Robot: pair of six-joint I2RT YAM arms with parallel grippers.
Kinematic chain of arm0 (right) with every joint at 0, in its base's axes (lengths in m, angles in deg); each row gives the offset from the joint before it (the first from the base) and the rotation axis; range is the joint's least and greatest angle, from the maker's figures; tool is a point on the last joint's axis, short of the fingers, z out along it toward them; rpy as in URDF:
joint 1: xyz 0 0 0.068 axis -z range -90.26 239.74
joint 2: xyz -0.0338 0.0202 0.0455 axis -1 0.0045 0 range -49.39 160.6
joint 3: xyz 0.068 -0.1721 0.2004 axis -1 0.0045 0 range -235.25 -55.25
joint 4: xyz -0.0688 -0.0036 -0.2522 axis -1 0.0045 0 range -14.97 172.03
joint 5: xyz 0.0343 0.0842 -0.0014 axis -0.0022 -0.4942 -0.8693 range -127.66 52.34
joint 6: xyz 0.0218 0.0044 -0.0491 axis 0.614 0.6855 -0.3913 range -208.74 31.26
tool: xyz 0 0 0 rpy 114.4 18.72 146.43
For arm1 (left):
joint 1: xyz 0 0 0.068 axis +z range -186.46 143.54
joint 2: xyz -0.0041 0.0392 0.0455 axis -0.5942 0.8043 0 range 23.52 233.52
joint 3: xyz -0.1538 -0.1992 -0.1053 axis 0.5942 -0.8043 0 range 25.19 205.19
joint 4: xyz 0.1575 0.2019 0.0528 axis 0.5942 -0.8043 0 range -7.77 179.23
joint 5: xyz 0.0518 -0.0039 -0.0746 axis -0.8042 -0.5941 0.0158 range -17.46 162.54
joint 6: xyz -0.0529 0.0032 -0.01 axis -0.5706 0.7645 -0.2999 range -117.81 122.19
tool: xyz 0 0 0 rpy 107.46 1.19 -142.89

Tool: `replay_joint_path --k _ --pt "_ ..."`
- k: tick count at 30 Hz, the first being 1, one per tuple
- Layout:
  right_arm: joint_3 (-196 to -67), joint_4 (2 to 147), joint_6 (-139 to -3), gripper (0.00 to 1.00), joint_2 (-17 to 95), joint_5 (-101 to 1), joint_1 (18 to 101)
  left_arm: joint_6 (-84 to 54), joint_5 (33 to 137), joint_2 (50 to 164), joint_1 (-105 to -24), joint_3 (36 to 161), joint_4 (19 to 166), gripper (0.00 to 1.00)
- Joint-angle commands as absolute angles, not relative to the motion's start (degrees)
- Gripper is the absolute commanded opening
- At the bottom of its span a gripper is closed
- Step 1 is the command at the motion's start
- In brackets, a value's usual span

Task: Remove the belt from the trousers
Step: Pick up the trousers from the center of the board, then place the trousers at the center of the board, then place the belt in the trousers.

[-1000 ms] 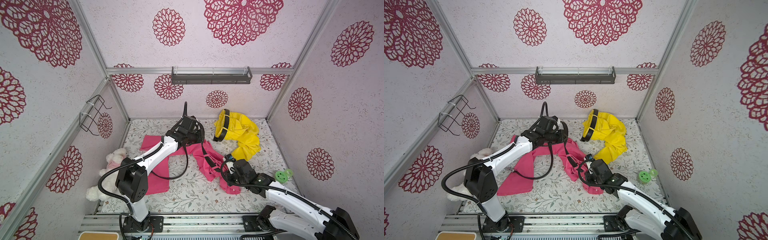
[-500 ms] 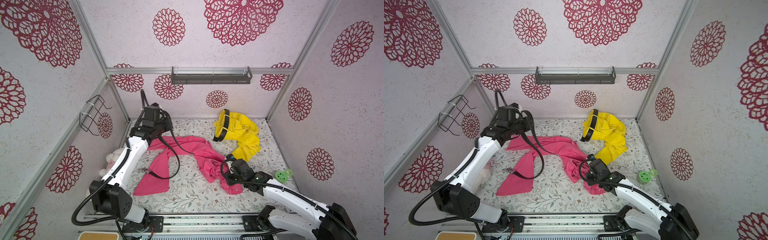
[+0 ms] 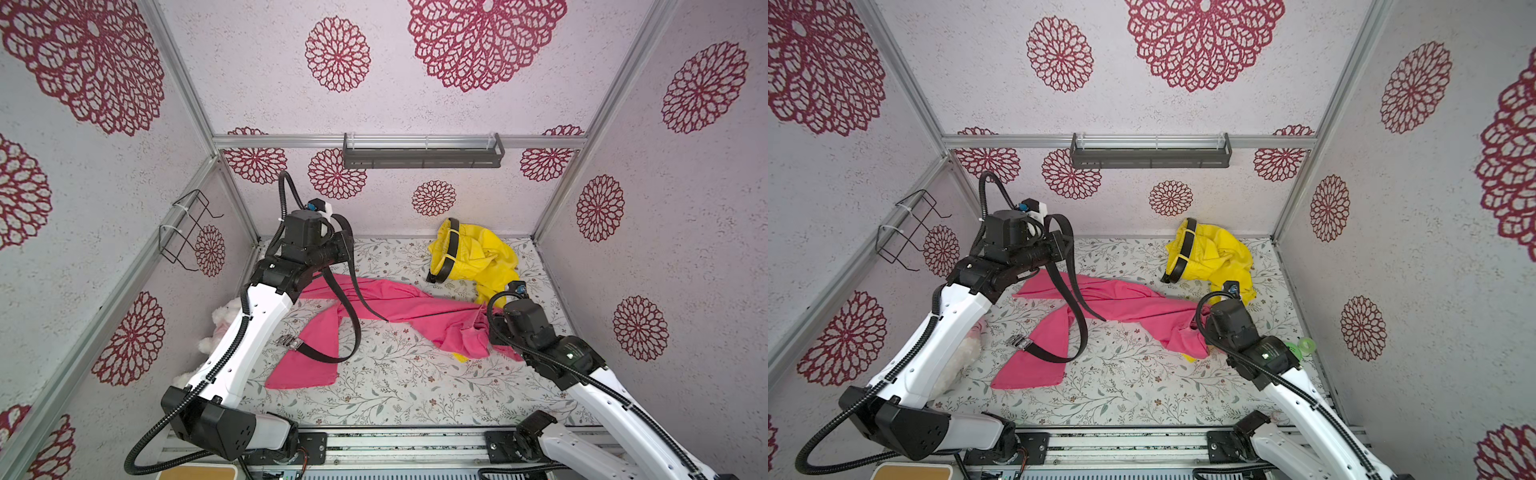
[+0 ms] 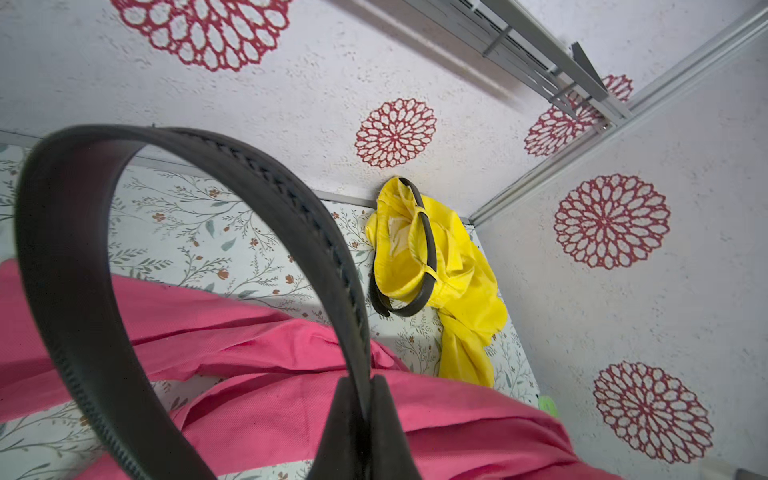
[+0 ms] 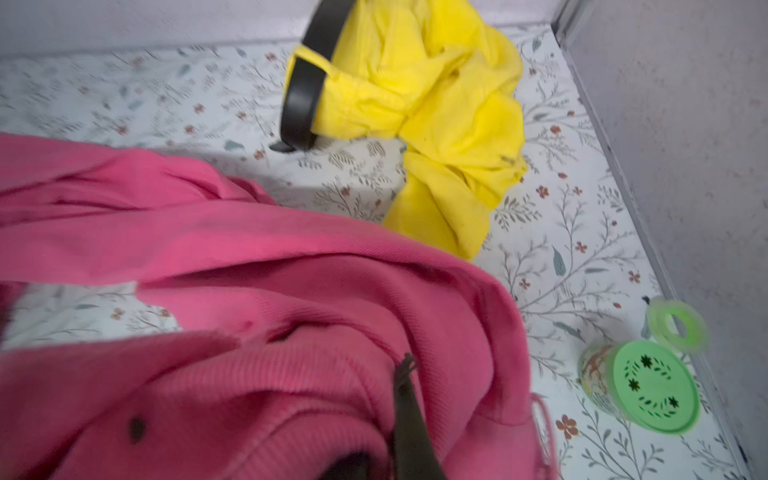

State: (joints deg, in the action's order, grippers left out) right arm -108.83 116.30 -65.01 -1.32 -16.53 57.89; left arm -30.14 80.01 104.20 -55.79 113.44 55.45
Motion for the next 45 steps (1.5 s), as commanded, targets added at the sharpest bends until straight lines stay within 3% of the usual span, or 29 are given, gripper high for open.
replay_joint_path --k 1,7,18,21,24,25,27,33,42,43,44,45 --pt "-113.28 110.11 -69.71 0.00 3.06 -29.57 57.16 -28.41 78.61 104.38 -55.23 115.59 56.10 0.00" --pt "-127.58 102.02 -74.84 0.00 19.24 -41.53 47.37 -25.56 74.19 99.98 -53.40 115.37 51.15 0.00" --pt "-159.44 78.04 -79.44 0.00 52.13 -53.26 48.36 -24.23 70.32 89.71 -45.78 106.81 48.02 0.00" --pt "-172.66 83.35 -78.76 0.00 64.46 -54.17 48.52 -23.69 70.84 90.34 -44.10 105.95 48.08 0.00" --pt "-195.21 102.22 -80.17 0.47 79.38 -51.82 48.43 -23.13 72.16 92.73 -43.33 105.17 49.61 0.00" --pt "-202.12 108.31 -80.39 0.55 83.34 -49.24 48.43 -22.99 72.48 93.99 -43.22 105.46 49.96 0.00" --pt "-208.09 114.49 -80.30 0.62 86.00 -44.09 48.61 -22.85 73.56 96.79 -43.22 106.21 50.99 0.00" --pt "-189.08 106.54 -79.56 0.79 72.42 -40.05 50.80 -23.28 76.69 103.97 -43.50 109.58 54.87 0.00" --pt "-167.73 105.89 -74.70 0.81 57.10 -36.47 57.94 -18.51 80.20 125.78 -49.92 126.48 52.20 0.00" --pt "-165.01 105.73 -74.20 0.81 55.24 -35.73 58.22 -17.87 80.09 129.37 -50.61 129.28 50.37 0.13" --pt "-162.36 105.50 -73.68 0.81 53.30 -34.79 58.43 -18.08 78.50 132.77 -51.22 132.46 47.50 0.45" --pt "-160.02 105.28 -73.38 0.81 51.60 -34.04 58.49 -18.34 76.88 134.94 -51.61 133.80 46.09 0.68"
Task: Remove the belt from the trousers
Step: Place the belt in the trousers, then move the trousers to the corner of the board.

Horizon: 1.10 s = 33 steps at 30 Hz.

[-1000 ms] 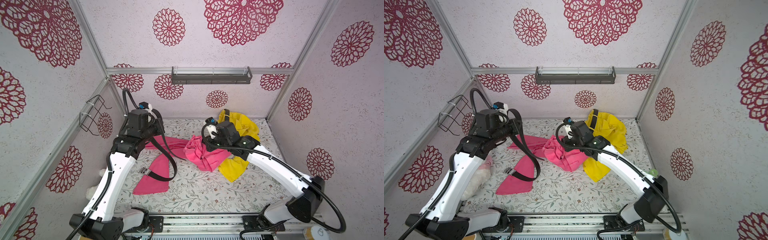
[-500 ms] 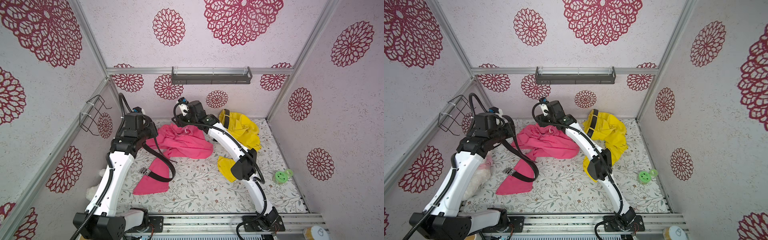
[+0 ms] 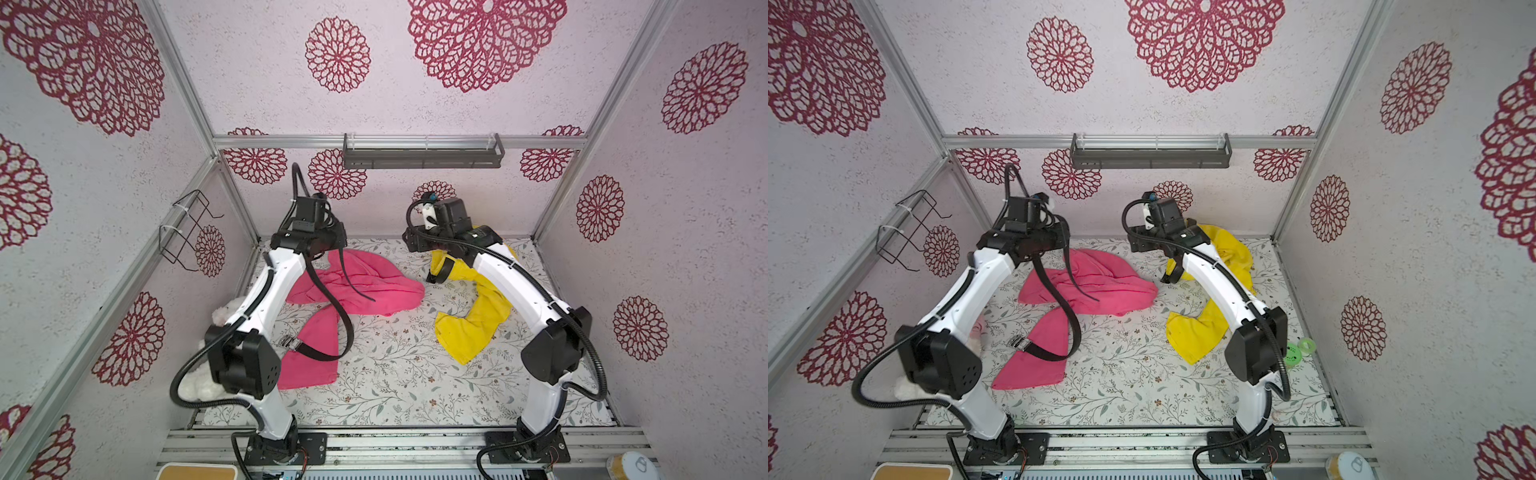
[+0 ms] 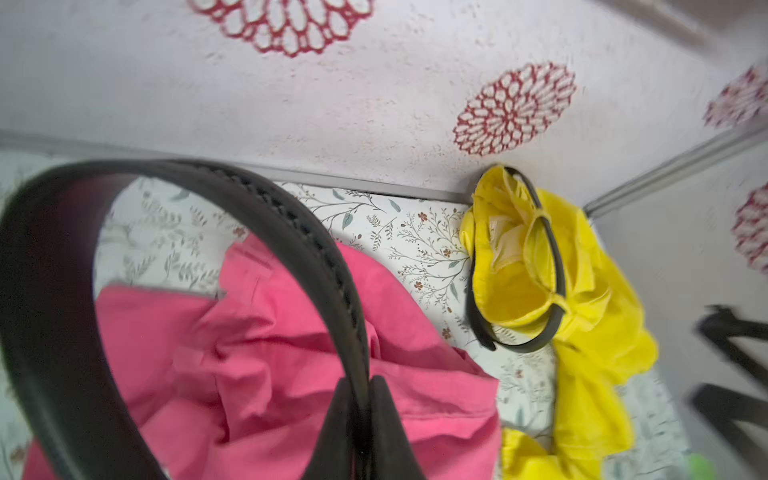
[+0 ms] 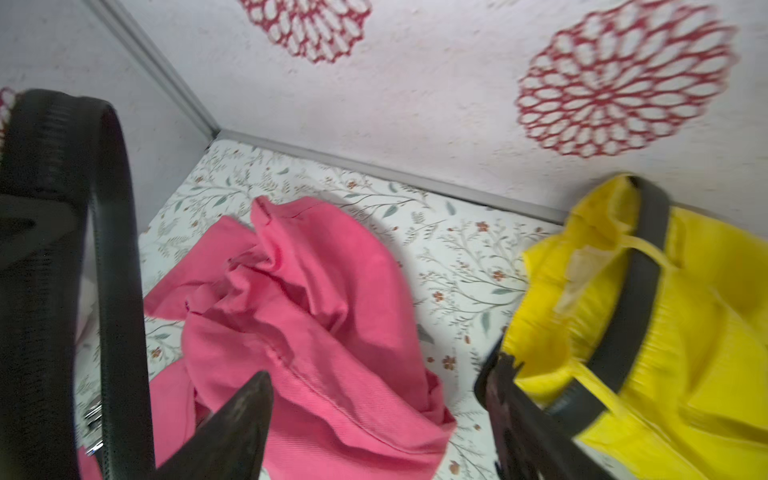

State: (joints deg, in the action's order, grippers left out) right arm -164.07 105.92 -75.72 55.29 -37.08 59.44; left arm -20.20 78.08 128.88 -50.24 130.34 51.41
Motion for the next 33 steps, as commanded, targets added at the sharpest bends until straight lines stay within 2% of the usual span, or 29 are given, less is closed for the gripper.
replay_joint_path --k 1,3,7,9,13,16,19,23,26,33 --pt "-157.22 105.05 -73.19 0.81 49.42 -33.66 58.69 -19.00 74.63 135.43 -52.17 133.76 45.73 0.83" --pt "-152.33 104.92 -72.77 0.81 45.21 -32.63 58.97 -20.78 71.29 133.26 -53.27 128.71 49.67 1.00" --pt "-142.13 104.33 -71.88 0.82 36.12 -31.52 59.85 -23.08 63.47 125.49 -56.94 119.17 54.08 0.97" --pt "-138.28 103.95 -71.24 0.82 32.79 -31.26 60.06 -24.17 63.59 123.05 -59.60 116.46 55.27 0.97" --pt "-134.01 103.94 -70.65 0.82 28.84 -30.71 60.25 -27.98 73.28 124.95 -65.35 113.38 58.68 0.99" --pt "-132.20 103.85 -70.35 0.82 26.73 -30.28 60.39 -32.16 80.80 130.35 -68.15 112.39 60.89 0.90" --pt "-130.76 104.12 -70.13 0.82 24.84 -29.52 60.37 -34.06 85.86 138.06 -69.42 112.77 62.29 0.86" --pt "-128.64 104.55 -69.68 0.82 22.28 -29.22 60.47 -34.61 85.08 144.45 -66.40 111.79 62.75 0.80" --pt "-126.44 105.62 -69.50 0.82 20.64 -28.35 60.47 -33.68 84.82 146.07 -61.18 110.21 63.55 0.76" --pt "-120.18 104.44 -69.29 0.83 20.61 -28.17 64.52 -26.19 82.26 152.09 -50.31 118.69 57.16 0.74"
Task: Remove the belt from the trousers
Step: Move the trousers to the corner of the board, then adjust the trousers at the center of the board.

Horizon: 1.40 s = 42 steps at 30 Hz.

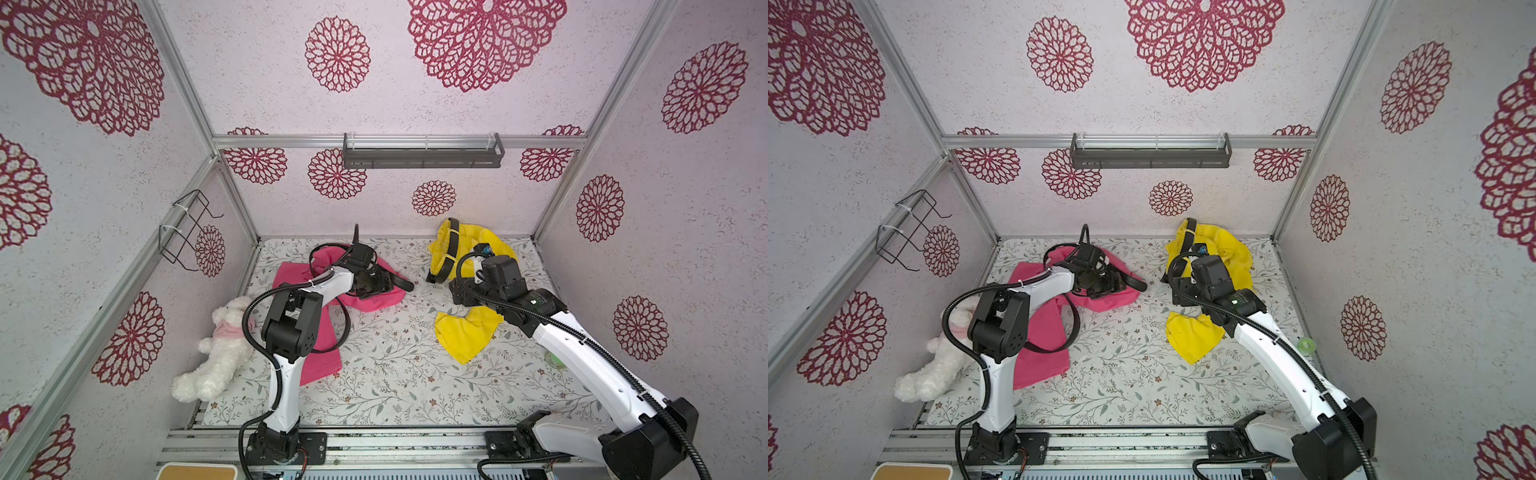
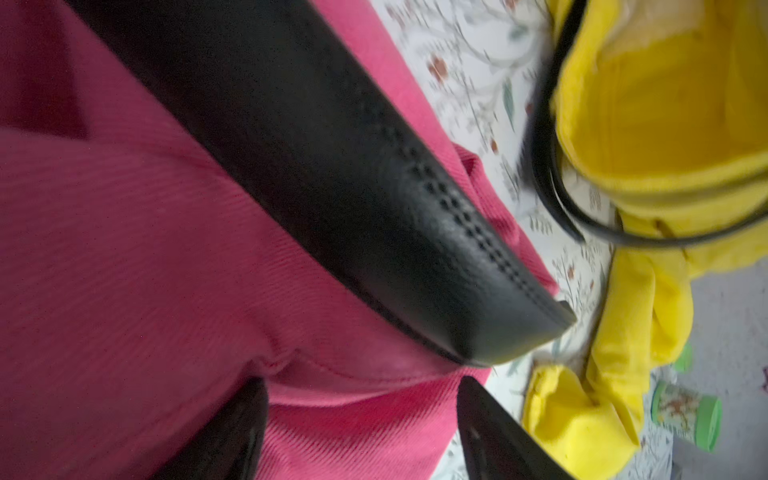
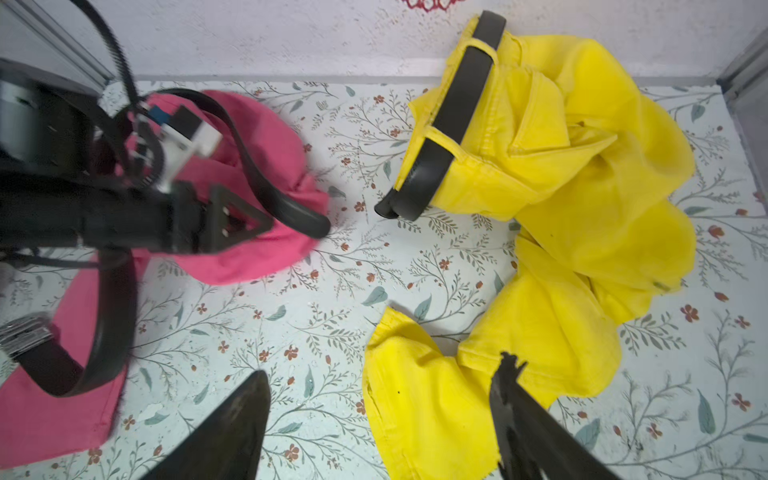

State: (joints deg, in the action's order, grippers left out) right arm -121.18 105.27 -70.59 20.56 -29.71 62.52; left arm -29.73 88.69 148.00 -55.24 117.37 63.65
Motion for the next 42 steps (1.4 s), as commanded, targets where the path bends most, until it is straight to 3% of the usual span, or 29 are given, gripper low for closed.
replay_joint_path --k 1,6,10,17,24,27,29,31,36,38,40,42 --pt "-119.77 104.06 -69.47 0.84 21.33 -28.19 65.60 -25.55 81.81 152.75 -49.15 120.03 56.54 0.74" --pt "-119.34 98.80 -70.83 0.84 28.47 -28.14 72.64 -24.81 83.12 153.48 -46.42 123.01 55.68 0.83" --pt "-126.29 92.19 -73.74 0.84 39.36 -29.46 74.32 -25.16 82.09 147.79 -50.73 121.14 56.56 0.94" --pt "-144.84 88.55 -74.89 0.85 57.41 -31.19 73.21 -29.54 78.58 132.16 -59.15 111.52 60.11 0.99" --pt "-175.93 105.88 -78.03 0.90 81.22 -13.67 68.68 -33.64 77.61 124.70 -62.63 101.69 62.86 0.99" --pt "-192.06 118.27 -75.33 0.82 92.66 -7.17 68.67 -33.91 77.07 123.64 -62.57 99.79 62.77 0.99" --pt "-197.87 122.68 -73.95 0.63 96.67 -5.57 69.00 -33.76 76.52 123.14 -62.57 99.22 62.44 0.99" --pt "-196.29 122.41 -73.71 0.48 95.75 -5.57 68.77 -33.59 76.13 122.82 -62.60 98.98 62.16 1.00" --pt "-180.41 112.21 -76.85 0.27 84.30 -3.08 67.47 -33.01 75.79 122.91 -62.54 99.19 62.13 1.00" --pt "-177.20 111.66 -77.30 0.30 81.34 -1.22 67.67 -32.82 75.84 123.10 -62.53 99.46 62.12 1.00" --pt "-175.28 112.20 -77.49 0.43 79.72 -0.81 68.65 -32.72 76.03 123.30 -62.52 99.46 62.35 1.00" --pt "-173.21 111.39 -77.82 0.47 78.93 -3.49 69.81 -32.86 76.15 123.34 -62.51 99.13 62.68 1.00"
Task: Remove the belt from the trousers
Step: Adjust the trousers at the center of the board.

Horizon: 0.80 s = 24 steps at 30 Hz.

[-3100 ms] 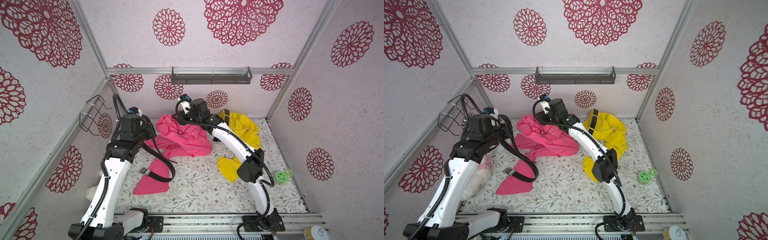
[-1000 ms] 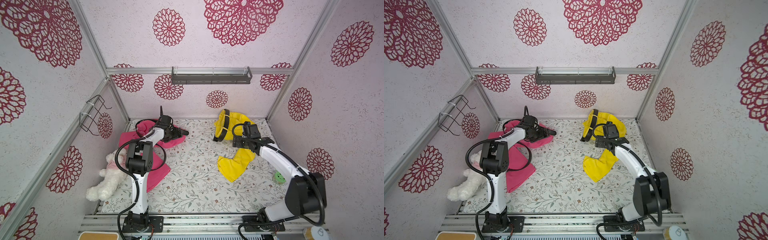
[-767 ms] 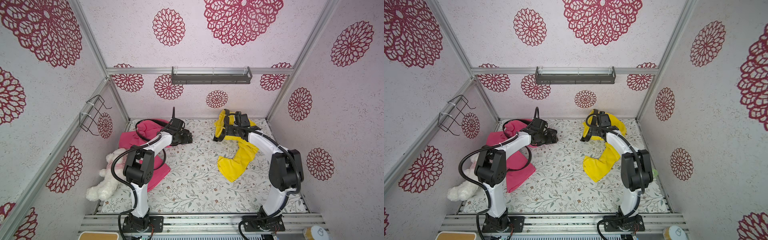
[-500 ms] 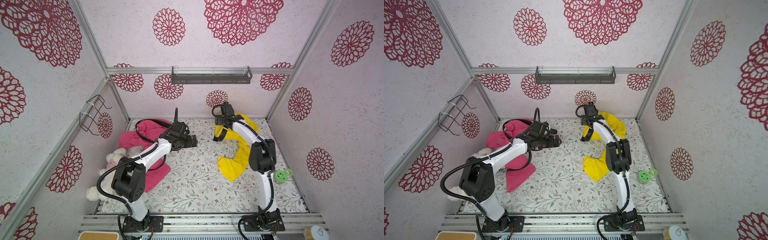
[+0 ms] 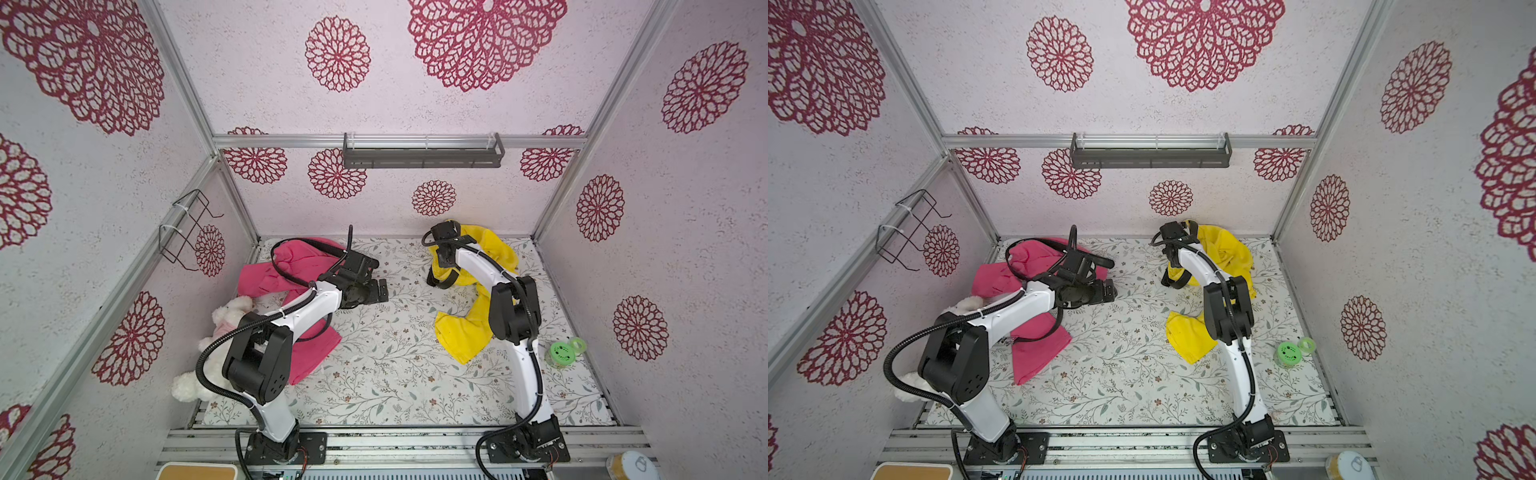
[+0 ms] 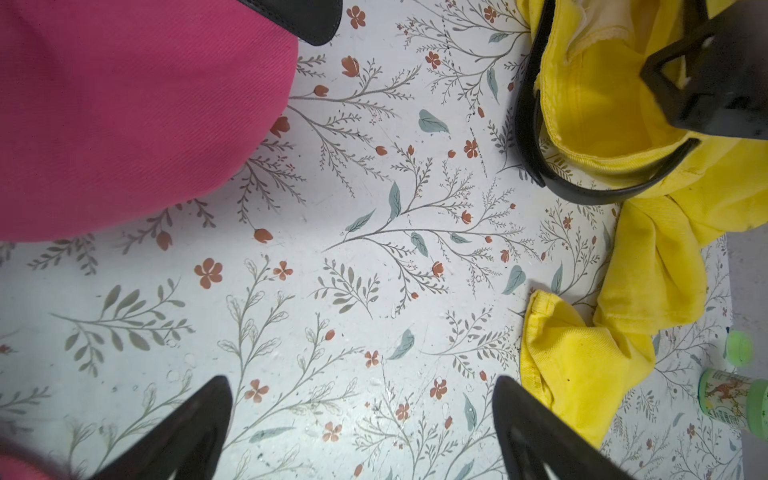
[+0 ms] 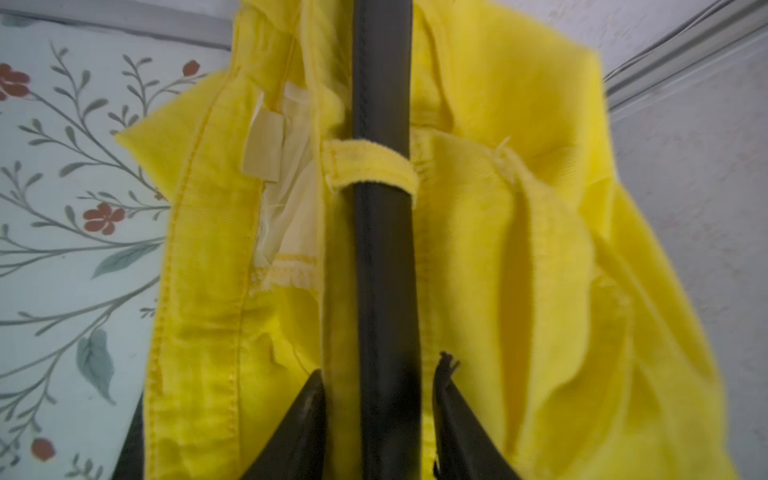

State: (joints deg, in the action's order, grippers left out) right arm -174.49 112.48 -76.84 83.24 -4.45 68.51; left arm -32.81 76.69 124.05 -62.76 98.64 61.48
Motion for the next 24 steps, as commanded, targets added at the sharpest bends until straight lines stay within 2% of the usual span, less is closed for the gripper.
replay_joint_path --k 1,4,7,12,16,17,24 --pt "-173.27 111.89 -77.88 0.47 79.36 -5.16 70.43 -32.94 76.36 123.36 -62.60 98.95 62.94 1.00" --pt "-174.10 114.25 -77.75 0.43 81.30 -6.69 71.48 -32.98 76.73 123.32 -62.51 98.58 63.12 1.00" --pt "-172.17 113.57 -77.58 0.45 81.56 -10.97 72.33 -33.27 76.54 122.33 -62.52 97.64 63.37 1.00" --pt "-170.18 111.42 -77.73 0.61 81.20 -14.60 72.26 -33.24 76.03 120.99 -62.50 96.30 63.39 1.00" --pt "-171.50 111.81 -78.19 0.65 83.41 -16.50 72.47 -33.63 76.12 120.47 -62.49 95.27 64.04 1.00" --pt "-172.22 112.14 -78.17 0.61 84.29 -16.56 72.43 -33.74 76.13 120.38 -62.55 95.16 64.25 1.00" --pt "-171.32 111.58 -78.92 0.08 82.17 -19.77 71.46 -34.17 75.24 119.14 -62.48 94.91 64.19 1.00"
